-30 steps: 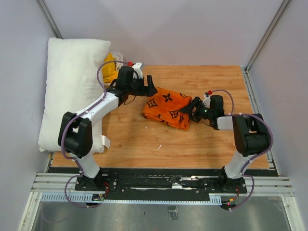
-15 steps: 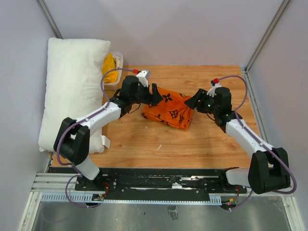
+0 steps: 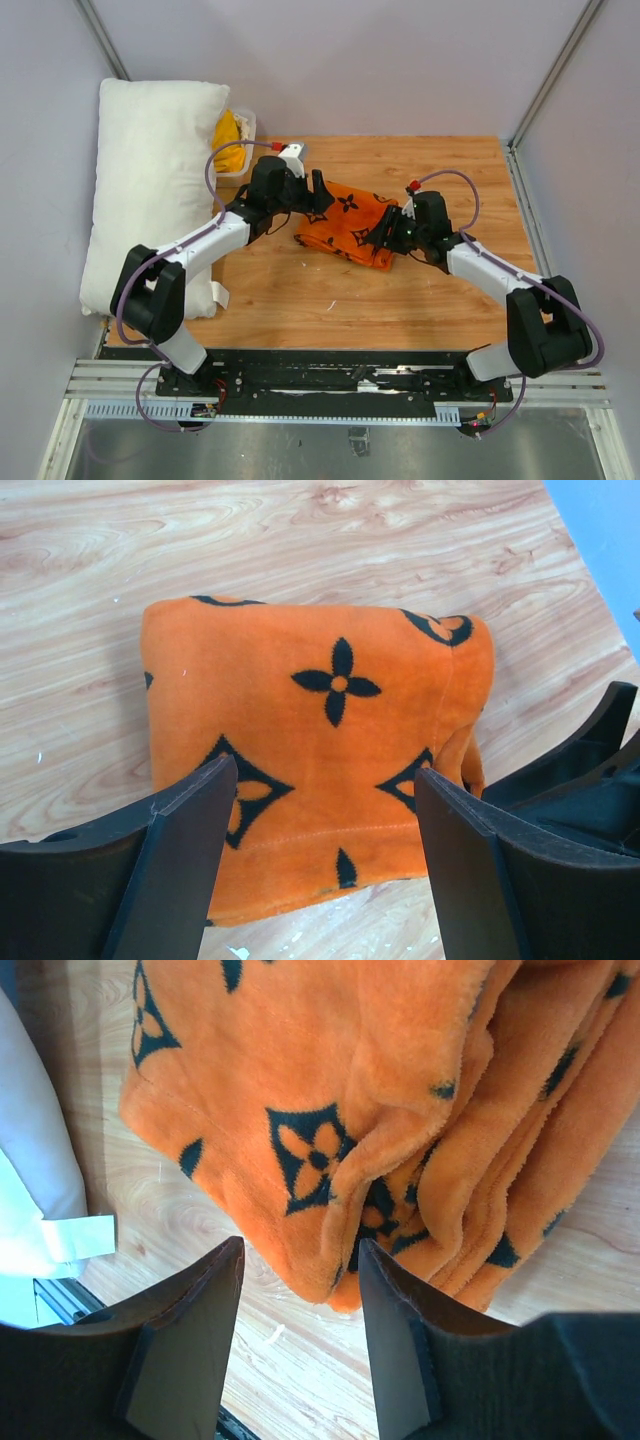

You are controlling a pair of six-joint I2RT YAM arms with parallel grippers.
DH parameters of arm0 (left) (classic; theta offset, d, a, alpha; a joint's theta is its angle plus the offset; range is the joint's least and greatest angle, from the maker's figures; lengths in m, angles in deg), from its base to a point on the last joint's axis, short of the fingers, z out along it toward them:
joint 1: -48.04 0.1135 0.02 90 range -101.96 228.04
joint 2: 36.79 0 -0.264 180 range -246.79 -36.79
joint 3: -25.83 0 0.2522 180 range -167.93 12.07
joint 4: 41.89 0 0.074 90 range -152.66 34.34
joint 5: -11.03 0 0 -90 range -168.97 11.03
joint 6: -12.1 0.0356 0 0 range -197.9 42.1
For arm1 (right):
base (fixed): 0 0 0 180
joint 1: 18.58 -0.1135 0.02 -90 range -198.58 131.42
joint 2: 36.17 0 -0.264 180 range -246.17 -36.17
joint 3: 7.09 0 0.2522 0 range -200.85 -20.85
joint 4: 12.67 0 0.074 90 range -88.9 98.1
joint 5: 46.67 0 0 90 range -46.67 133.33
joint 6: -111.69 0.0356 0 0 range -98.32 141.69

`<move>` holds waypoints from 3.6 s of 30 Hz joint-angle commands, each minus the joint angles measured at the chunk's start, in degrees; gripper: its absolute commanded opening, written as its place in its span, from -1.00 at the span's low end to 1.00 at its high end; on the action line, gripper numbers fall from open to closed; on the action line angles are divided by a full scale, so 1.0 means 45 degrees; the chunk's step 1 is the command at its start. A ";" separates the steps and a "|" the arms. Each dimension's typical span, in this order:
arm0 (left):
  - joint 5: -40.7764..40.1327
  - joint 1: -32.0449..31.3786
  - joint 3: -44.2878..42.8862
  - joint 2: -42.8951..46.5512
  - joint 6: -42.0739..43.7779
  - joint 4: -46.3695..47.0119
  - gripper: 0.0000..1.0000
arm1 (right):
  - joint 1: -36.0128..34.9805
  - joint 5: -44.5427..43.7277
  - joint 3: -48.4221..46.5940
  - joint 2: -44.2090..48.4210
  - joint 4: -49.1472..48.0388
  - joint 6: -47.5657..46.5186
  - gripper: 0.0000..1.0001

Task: Remove the pillowcase from the pillow
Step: Fold the pillowcase at the center of the board.

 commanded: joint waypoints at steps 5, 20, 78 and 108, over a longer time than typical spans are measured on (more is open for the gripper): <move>-0.0278 0.0008 0.0163 0.0441 0.0199 0.0096 0.52 | -0.0179 -0.0359 0.0037 -0.0731 0.0140 0.0297 0.09; -0.0293 0.0016 0.0104 0.0284 0.0249 -0.0019 0.52 | -0.0255 0.0227 0.0245 -0.2141 -0.1059 0.0743 0.14; -0.0518 0.0096 0.0023 0.0014 0.0350 -0.0116 0.53 | 0.0837 -0.2268 0.1011 0.0482 0.0867 -0.0944 -0.28; -0.0726 0.0696 -0.0877 -0.4478 -0.3069 0.3187 -0.99 | 0.2793 0.1230 -0.3197 -0.5563 -0.3482 0.1051 -0.94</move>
